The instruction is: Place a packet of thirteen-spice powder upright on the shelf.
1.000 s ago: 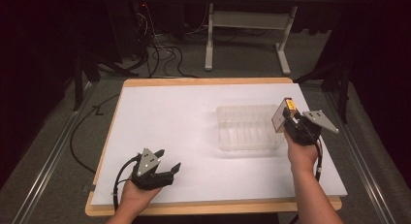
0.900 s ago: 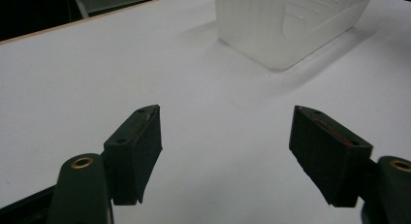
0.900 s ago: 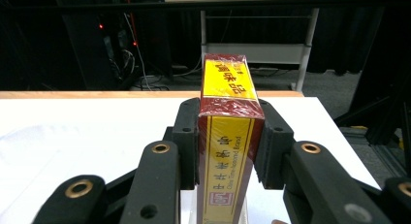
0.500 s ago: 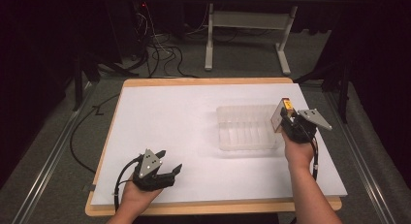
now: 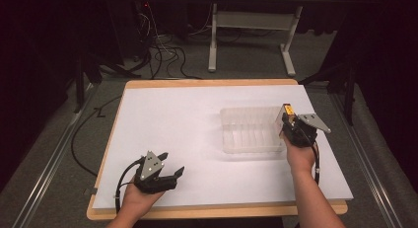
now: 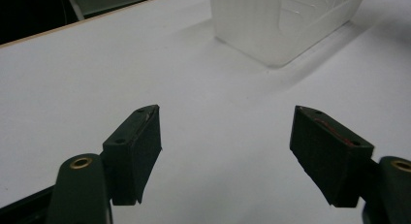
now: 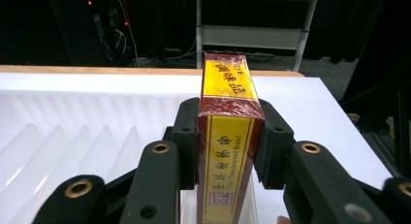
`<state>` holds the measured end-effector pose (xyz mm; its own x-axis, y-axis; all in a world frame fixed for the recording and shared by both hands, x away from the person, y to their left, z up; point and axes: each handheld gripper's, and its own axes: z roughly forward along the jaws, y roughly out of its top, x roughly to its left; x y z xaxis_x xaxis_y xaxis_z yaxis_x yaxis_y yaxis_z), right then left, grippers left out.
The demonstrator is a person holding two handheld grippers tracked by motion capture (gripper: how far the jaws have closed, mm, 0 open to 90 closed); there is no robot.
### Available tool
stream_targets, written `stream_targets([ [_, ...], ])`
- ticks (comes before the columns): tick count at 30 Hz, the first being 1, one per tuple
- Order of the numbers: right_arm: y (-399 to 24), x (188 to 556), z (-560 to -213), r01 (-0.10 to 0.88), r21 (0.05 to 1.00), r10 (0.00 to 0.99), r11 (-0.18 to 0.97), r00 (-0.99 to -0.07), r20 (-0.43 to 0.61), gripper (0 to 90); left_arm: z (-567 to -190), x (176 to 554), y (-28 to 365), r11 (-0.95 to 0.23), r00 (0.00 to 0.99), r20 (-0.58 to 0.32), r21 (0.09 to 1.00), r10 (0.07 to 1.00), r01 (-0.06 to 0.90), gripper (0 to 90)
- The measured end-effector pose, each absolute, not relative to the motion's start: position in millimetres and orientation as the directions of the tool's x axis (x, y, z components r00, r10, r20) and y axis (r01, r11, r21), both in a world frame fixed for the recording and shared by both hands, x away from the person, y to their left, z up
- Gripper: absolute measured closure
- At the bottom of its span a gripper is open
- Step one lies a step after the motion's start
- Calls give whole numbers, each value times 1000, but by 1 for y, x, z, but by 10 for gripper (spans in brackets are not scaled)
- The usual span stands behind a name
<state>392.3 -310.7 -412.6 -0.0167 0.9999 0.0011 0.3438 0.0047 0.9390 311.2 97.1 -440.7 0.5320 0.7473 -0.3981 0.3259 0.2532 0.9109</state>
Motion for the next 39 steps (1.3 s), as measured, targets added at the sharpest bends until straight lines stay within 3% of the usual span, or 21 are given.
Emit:
stream_targets([
  [24,-312,389,-428,358,934,1000,11,-28,-1,663,-443,309,94,250,531,-404,907,745,340,274],
  [33,-314,389,-425,373,928,998,12,-58,11,535,-442,309,94,263,531,-420,900,736,348,274],
  [36,-316,388,-422,385,923,996,3,-80,30,417,-441,309,94,275,527,-432,895,731,352,274],
  [39,-317,385,-418,378,926,995,0,-92,38,358,-441,308,93,275,528,-436,893,729,357,274],
])
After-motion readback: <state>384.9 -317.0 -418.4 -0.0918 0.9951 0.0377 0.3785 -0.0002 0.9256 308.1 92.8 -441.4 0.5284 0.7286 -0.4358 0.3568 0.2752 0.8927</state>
